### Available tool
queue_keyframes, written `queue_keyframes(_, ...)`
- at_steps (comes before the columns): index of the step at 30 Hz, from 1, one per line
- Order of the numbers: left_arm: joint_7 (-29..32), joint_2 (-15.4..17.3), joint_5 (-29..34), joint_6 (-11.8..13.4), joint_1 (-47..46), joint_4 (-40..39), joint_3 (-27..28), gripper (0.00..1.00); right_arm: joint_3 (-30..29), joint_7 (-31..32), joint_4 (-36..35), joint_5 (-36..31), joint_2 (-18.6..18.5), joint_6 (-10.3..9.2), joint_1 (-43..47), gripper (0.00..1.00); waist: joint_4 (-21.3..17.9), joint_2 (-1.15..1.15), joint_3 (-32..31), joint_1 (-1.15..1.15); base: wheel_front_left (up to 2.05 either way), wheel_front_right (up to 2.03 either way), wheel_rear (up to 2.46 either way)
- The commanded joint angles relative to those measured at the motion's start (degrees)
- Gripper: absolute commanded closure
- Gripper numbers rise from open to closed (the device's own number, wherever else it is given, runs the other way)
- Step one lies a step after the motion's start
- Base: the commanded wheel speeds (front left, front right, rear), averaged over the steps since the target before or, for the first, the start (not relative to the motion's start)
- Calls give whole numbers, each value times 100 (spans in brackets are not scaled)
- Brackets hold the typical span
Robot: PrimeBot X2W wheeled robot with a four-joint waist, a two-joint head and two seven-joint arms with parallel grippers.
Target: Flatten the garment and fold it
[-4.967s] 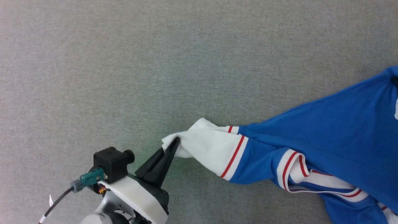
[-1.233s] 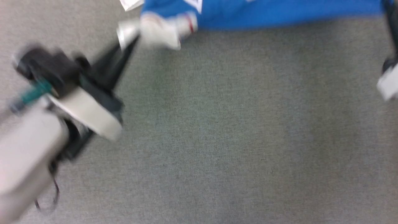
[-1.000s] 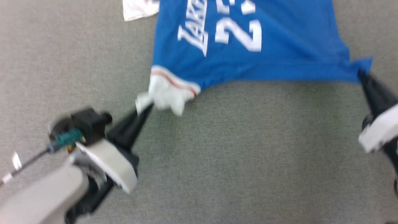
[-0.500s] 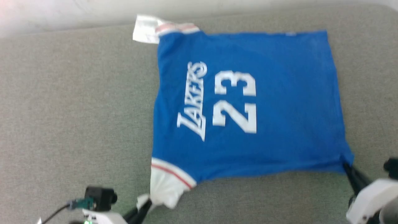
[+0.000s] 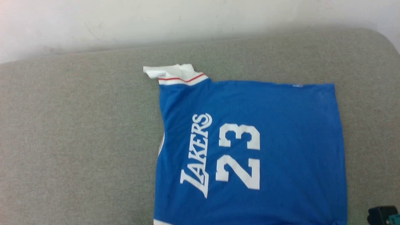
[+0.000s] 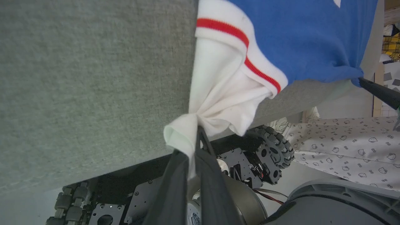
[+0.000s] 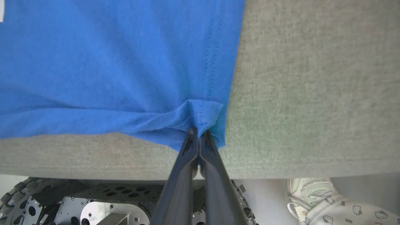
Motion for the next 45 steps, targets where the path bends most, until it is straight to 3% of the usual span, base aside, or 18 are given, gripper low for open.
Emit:
queue_keyframes(1, 54, 36, -65, -38, 119, -26, -54, 100, 18, 90, -2, 45, -35, -11, 134, 100, 23, -1, -69, 0, 0, 0, 0)
queue_keyframes(11, -362, 190, -114, -79, 265, -142, 174, 100, -44, 455, -339, 232, -110, -11, 515, 100, 102, -1, -168, 0, 0, 0, 0)
queue_keyframes(18, -858, 184, 373, -51, -227, -125, 548, 100, -38, 196, -600, 207, -186, -11, 106, 100, 98, -1, -141, 0, 0, 0, 0)
queue_keyframes(22, -753, 311, 772, -36, -817, -110, 705, 100, 17, 70, -915, 282, -377, -11, -514, 100, 81, -1, -48, 0, 0, 0, 0)
queue_keyframes(25, -607, 513, 1155, 19, -1469, -102, 924, 100, 105, 128, -1256, 371, -645, -11, -1293, 100, 41, -1, 70, 0, 0, 0, 0)
queue_keyframes(30, -37, 866, 1814, -167, -2935, -61, 1331, 100, 424, 353, -1716, 424, -1193, -11, -3213, 100, -10, -1, 498, 0, 0, 0, 0)
queue_keyframes(34, 618, 950, 2318, -416, -4406, 149, 1690, 100, 852, 548, -1491, 476, -1512, -11, -5143, 100, -47, -1, 1011, 0, 0, 0, 0)
queue_keyframes(35, 618, 950, 2318, -416, -4406, 149, 1690, 100, 852, 548, -1491, 476, -1512, -11, -5143, 100, -47, -1, 1011, 0, 0, 0, 0)
queue_keyframes(41, 1231, 530, 3189, -781, -6829, 798, 2134, 100, 1486, 567, -218, 103, -1598, -11, -8003, 100, -148, -1, 1853, 0, 0, 0, 0)
queue_keyframes(45, 1242, -14, 3897, -943, -8456, 1471, 2285, 100, 1720, 246, 855, -402, -1408, -11, -9559, 100, -186, -1, 2305, 0, 0, 0, 0)
